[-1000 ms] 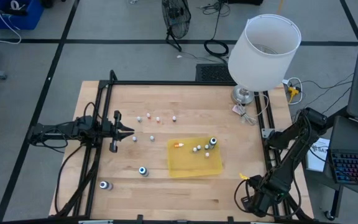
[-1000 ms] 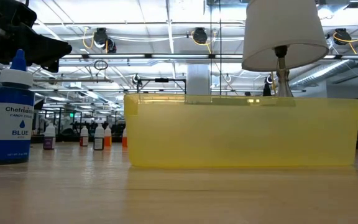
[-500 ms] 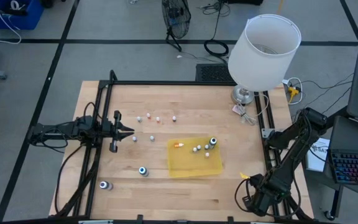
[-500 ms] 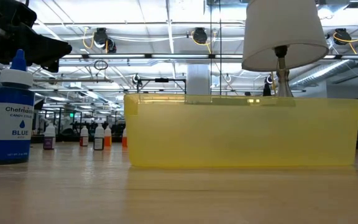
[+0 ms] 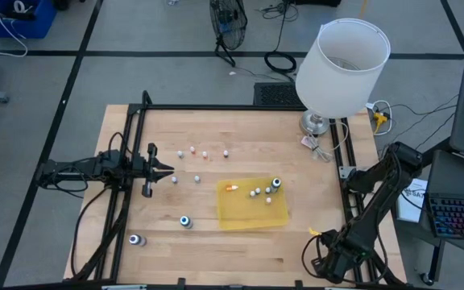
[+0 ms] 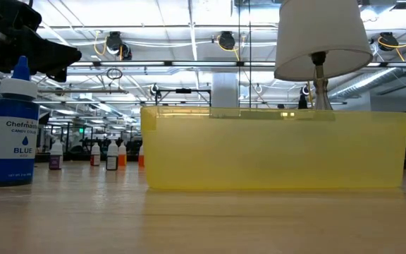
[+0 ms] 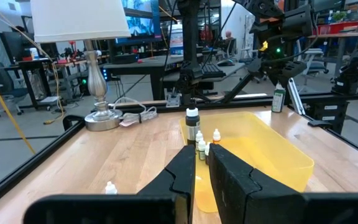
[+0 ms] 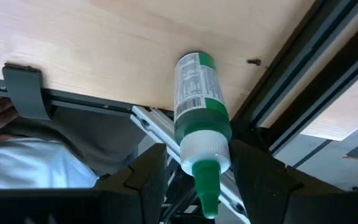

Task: Pick & Place food coloring
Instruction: Put the large green food coloring bottle into the yellow bin

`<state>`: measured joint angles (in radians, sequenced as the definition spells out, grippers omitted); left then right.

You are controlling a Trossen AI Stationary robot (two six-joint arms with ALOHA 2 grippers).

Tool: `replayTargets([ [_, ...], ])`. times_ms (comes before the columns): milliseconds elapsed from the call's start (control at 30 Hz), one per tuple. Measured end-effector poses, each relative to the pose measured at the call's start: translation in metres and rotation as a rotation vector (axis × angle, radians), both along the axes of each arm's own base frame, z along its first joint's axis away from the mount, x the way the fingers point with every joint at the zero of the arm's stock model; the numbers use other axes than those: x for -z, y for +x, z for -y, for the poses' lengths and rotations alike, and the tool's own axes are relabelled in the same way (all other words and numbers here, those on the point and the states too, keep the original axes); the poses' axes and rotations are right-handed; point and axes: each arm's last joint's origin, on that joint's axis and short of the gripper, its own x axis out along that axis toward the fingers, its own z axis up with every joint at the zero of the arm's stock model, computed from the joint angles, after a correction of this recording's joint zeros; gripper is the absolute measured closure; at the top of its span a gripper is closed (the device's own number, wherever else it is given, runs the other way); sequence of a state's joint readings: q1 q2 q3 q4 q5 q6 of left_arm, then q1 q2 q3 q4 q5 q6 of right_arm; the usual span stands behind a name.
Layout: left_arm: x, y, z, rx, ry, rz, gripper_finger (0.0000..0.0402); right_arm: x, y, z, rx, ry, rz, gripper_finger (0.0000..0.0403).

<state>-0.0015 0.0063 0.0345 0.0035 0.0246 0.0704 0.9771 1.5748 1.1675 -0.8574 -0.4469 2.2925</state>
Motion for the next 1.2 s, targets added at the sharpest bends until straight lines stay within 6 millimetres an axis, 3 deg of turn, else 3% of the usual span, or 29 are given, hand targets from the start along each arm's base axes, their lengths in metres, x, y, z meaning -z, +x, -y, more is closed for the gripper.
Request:
replayTargets([
  [600,0.0,0.0,0.0,0.0,0.0,0.0,0.035,0.018,-0.006,-0.002,-0.022,0.033,-0.024,0.0238],
  [1200,0.0,0.0,0.0,0.0,0.0,0.0,0.035,0.02,-0.008,0.001,-0.018,-0.006,-0.038,0.0238],
])
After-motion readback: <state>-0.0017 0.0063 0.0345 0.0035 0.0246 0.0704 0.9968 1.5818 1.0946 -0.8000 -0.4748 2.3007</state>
